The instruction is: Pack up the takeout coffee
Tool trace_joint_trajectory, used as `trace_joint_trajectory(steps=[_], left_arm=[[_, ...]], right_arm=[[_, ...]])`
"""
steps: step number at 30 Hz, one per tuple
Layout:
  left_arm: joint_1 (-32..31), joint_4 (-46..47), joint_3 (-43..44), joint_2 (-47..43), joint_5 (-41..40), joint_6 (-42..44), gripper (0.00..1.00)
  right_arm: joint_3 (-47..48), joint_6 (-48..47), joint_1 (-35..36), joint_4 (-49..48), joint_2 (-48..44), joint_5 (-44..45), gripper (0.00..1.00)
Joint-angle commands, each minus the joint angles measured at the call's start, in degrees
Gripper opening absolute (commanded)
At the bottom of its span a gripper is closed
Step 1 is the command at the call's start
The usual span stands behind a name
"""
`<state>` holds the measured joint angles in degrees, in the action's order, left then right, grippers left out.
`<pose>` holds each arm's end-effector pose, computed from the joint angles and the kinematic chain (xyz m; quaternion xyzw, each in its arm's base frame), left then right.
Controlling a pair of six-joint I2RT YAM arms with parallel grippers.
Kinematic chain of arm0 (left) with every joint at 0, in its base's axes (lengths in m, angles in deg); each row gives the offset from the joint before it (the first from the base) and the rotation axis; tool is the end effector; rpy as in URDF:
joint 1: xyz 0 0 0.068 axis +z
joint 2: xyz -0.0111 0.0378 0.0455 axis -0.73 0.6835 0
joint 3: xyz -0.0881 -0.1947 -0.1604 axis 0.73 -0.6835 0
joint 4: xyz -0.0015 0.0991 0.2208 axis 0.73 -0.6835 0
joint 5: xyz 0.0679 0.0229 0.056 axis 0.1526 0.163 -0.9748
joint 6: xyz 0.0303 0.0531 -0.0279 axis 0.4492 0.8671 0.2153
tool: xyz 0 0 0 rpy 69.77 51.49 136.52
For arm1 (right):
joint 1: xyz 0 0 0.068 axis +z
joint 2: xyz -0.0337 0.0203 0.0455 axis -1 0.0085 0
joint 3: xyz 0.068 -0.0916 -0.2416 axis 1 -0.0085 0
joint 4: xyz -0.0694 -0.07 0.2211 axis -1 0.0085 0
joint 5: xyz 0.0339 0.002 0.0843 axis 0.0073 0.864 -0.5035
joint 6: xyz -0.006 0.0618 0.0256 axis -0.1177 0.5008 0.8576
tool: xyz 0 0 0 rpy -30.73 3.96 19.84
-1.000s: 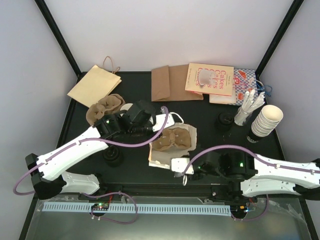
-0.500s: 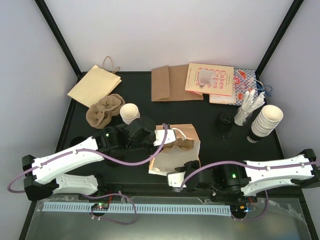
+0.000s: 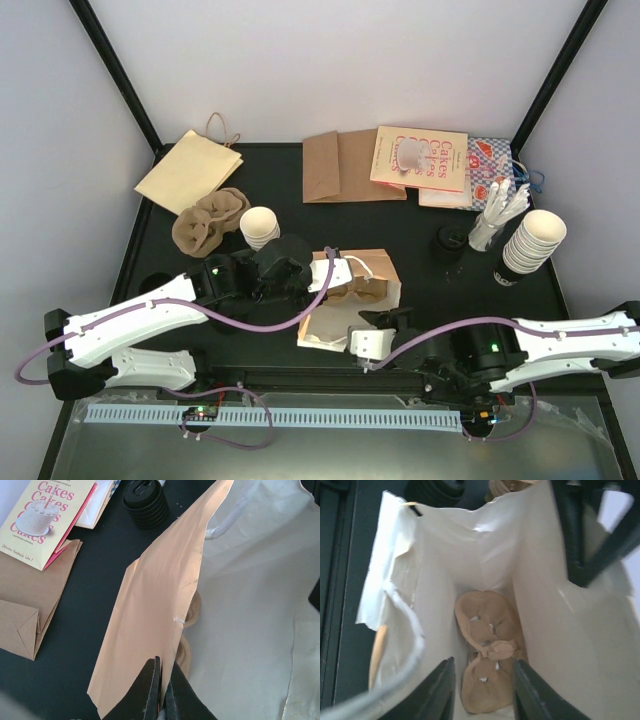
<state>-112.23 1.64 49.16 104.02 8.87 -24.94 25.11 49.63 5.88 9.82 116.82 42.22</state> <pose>0.1024 -0.2084 0.3351 0.5680 0.7062 -0.1311 0.4017 0.0161 0.1586 0.2893 -0.6734 0.5645 0.0161 0.4771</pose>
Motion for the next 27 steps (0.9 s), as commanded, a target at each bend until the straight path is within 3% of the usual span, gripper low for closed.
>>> trace_joint_trajectory(steps=[1, 12, 16, 20, 27], left_arm=[[-0.5, 0.1, 1.0, -0.4, -0.9, -1.3, 0.02], [-0.5, 0.0, 1.2, -0.4, -1.3, -0.9, 0.01], [-0.5, -0.1, 1.5, -0.5, -1.2, -1.0, 0.02], [-0.6, -0.1, 1.4, -0.6, -1.3, -1.1, 0.02], [-0.7, -0.1, 2.0, -1.2, -1.6, -1.6, 0.02]], right_arm=[[0.9, -1.3, -0.3, 1.5, -4.1, 5.1, 0.36], [1.8, -4.2, -1.0, 5.3, -8.3, 7.0, 0.44], [2.9, -4.9, -1.0, 5.5, -6.0, 5.5, 0.27], [3.1, -5.9, -1.1, 3.7, -1.4, 5.0, 0.03], [2.5, -8.0, -4.9, -0.7, 1.5, -0.3, 0.01]])
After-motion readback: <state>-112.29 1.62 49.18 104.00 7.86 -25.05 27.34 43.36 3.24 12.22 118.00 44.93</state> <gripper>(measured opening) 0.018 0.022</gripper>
